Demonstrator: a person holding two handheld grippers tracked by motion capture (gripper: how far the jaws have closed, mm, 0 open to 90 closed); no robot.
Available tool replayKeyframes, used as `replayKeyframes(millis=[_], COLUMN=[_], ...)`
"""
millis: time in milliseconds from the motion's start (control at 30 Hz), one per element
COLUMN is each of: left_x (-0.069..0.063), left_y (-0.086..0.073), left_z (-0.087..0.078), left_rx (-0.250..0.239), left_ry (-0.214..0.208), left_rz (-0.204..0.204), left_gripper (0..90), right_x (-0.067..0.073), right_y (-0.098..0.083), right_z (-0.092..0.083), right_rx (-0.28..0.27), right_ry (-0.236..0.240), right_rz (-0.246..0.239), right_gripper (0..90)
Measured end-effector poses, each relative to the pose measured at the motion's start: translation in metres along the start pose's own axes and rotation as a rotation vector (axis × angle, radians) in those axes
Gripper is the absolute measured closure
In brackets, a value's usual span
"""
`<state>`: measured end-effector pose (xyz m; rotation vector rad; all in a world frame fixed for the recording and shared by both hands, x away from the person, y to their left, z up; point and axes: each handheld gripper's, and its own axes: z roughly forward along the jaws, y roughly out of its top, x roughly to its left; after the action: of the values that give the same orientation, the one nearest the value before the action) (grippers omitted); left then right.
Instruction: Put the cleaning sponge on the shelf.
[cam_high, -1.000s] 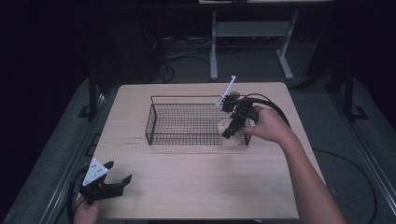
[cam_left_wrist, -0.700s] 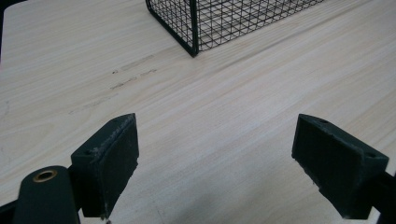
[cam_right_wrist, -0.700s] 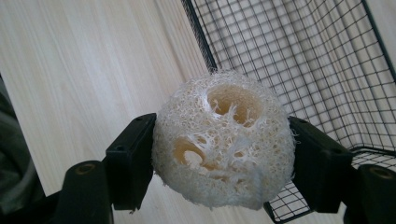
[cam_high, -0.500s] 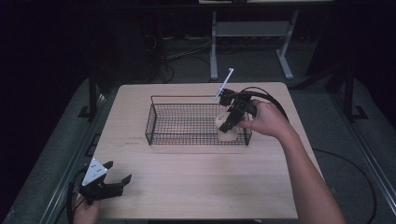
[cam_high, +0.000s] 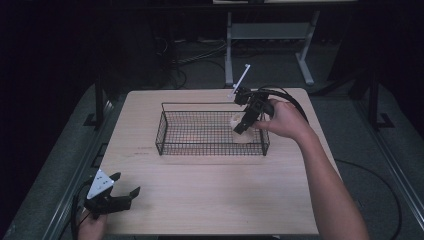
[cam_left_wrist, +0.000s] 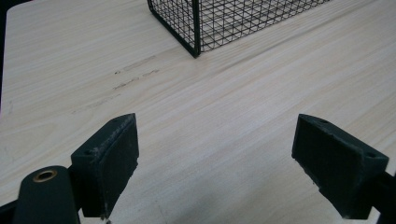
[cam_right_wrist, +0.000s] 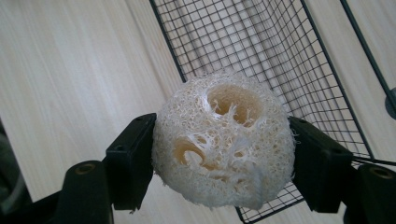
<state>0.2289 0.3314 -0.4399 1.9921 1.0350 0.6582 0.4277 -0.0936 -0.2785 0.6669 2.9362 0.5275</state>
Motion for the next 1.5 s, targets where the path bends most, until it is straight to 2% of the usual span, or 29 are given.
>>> replayKeyframes(millis=[600, 867, 1300, 1500], left_x=[0.000, 0.001, 0.002, 0.001], left_y=[0.000, 0.000, -0.001, -0.001], left_z=[-0.001, -0.001, -0.001, -0.001], left_rx=[-0.002, 0.000, 0.000, -0.004], left_ry=[-0.001, -0.003, -0.002, -0.003], left_rz=[0.001, 0.005, 0.000, -0.003], left_gripper=[14.0, 14.0, 14.0, 14.0], right_x=[-0.016, -0.026, -0.032, -0.036], right_y=[0.011, 0.014, 0.021, 0.016], right_z=[0.009, 0.022, 0.045, 0.056], right_rx=[-0.004, 0.010, 0.029, 0.029], right_ry=[-0.019, -0.026, -0.037, -0.037], right_rz=[0.026, 0.041, 0.047, 0.063], right_gripper=[29.3, 29.2, 29.2, 29.2])
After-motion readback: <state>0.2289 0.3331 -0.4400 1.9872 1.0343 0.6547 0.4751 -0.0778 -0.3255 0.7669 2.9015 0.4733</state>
